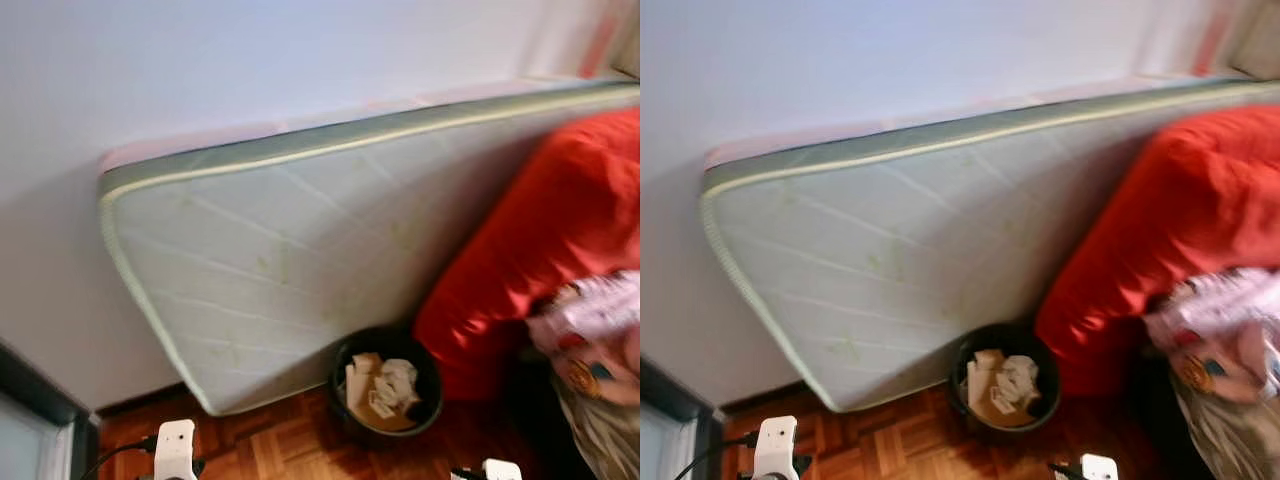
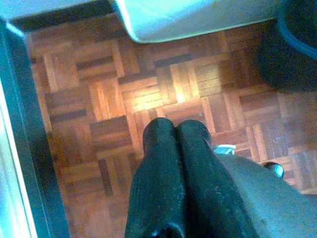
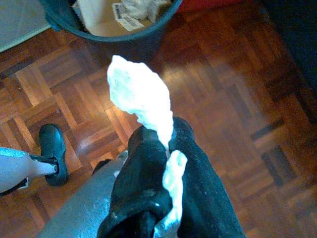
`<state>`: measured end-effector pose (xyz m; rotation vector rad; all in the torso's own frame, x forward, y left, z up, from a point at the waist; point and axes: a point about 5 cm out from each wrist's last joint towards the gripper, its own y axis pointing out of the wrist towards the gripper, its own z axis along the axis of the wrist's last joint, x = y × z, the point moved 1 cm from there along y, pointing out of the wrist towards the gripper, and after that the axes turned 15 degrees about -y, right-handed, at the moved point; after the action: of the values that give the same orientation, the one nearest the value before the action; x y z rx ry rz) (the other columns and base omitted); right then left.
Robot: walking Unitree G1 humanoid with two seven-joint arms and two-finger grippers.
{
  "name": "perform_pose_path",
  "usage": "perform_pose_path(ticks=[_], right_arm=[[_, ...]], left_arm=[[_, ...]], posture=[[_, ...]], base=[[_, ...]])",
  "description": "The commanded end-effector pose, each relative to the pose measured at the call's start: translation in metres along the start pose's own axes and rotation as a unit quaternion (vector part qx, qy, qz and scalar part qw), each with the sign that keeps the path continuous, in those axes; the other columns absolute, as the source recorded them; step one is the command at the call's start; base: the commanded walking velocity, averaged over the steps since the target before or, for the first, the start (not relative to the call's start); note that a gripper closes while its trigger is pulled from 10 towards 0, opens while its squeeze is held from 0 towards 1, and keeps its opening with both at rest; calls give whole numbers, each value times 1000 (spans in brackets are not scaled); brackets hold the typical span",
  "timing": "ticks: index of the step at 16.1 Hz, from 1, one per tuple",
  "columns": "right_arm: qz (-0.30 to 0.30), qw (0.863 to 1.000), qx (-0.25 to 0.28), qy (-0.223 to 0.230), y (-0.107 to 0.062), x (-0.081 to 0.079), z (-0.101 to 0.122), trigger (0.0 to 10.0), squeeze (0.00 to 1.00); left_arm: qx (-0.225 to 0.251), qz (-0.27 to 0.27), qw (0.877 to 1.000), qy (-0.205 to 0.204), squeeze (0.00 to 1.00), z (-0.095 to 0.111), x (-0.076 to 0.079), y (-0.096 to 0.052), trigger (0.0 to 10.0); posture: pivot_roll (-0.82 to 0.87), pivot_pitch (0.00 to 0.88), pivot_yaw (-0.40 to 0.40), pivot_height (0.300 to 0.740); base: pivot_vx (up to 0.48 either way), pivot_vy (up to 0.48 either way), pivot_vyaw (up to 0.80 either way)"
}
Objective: Clean up the room
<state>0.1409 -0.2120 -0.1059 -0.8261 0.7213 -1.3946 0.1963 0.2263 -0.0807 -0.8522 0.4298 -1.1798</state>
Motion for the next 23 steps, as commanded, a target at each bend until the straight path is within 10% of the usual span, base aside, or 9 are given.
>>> perform_pose_path(ticks=[1,23], right_arm=[[-6,1000,0,18,-1,2,-3,10000,0],[-10,1000,14,7,-2,5,-1,10000,0]], left_arm=[[-7,1,1000,2,0,-5,-1,-1,10000],[17,-10,1000,4,0,-3,3,-1,10000]], posture=[[135,0,-45,714],[141,0,-54,714]], base=[[0,0,0],[228,0,145]])
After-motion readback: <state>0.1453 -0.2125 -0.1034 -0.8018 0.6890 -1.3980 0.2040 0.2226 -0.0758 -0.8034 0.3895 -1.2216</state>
